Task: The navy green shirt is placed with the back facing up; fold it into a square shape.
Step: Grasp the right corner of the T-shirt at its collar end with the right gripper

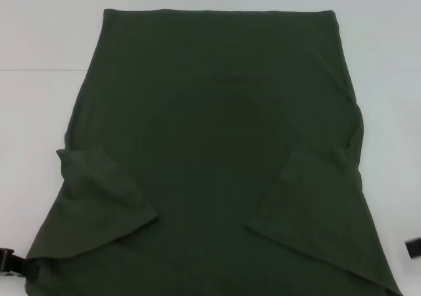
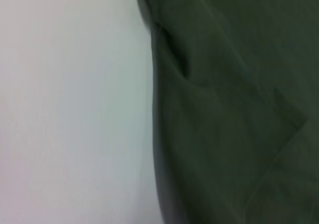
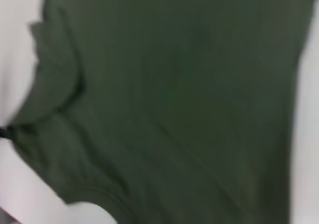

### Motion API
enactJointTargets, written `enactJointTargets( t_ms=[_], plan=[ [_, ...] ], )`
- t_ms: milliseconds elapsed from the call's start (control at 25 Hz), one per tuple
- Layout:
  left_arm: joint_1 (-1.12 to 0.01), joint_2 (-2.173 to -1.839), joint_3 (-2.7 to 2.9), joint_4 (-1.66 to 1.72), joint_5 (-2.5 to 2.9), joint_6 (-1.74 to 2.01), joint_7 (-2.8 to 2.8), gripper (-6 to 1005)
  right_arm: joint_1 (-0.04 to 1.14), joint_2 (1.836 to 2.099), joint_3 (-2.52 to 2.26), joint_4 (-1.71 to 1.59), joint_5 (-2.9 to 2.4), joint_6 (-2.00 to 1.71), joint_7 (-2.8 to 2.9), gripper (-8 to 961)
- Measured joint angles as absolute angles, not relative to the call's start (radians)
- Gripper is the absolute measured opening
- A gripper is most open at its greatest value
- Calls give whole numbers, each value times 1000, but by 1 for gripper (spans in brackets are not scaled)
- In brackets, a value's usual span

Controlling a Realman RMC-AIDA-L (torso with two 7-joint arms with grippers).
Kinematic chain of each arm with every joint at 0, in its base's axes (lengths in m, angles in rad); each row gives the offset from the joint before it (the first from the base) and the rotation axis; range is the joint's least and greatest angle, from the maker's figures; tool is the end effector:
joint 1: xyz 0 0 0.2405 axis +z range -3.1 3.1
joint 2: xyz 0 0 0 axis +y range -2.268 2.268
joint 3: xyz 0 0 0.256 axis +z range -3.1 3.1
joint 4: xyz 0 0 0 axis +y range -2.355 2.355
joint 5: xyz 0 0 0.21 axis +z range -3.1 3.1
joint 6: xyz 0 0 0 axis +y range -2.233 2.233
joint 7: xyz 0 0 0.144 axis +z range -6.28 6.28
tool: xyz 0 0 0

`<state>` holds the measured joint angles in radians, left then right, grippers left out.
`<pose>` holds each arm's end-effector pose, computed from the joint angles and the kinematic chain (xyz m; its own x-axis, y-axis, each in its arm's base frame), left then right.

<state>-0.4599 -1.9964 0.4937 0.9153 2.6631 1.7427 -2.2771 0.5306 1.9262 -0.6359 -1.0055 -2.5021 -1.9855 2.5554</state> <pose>-0.3538 0.2765 0.0750 0.1798 0.9740 0.1376 0.9727 -0.1552 -0.1725 0.2948 0.2957 0.1023 0.1283 -0.9914 -0.0273 -0.9904 -0.1267 -0.0545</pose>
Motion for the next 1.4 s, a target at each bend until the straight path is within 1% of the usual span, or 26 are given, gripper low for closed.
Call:
enactJointTargets(
  t_ms=[120,480,920,1400],
  plan=[
    [-461,-1996,494,915,2663,1743,-2277,-1,536,1926,-642,-1003,-2567,-1987,2551,790],
    [-465,-1997,497,912,2664,1736,-2276,-1,523,1942,-647,-970,-2597,-1981,2504,790],
    [-466,-1995,491,900,2663,1732,-2276,-2,512,1974,-648,-946,-2650,-1921,2461,790],
    [-469,-1997,491,901,2663,1728,-2277,-2,515,1985,-684,-906,-2654,-1858,2453,791]
  ],
)
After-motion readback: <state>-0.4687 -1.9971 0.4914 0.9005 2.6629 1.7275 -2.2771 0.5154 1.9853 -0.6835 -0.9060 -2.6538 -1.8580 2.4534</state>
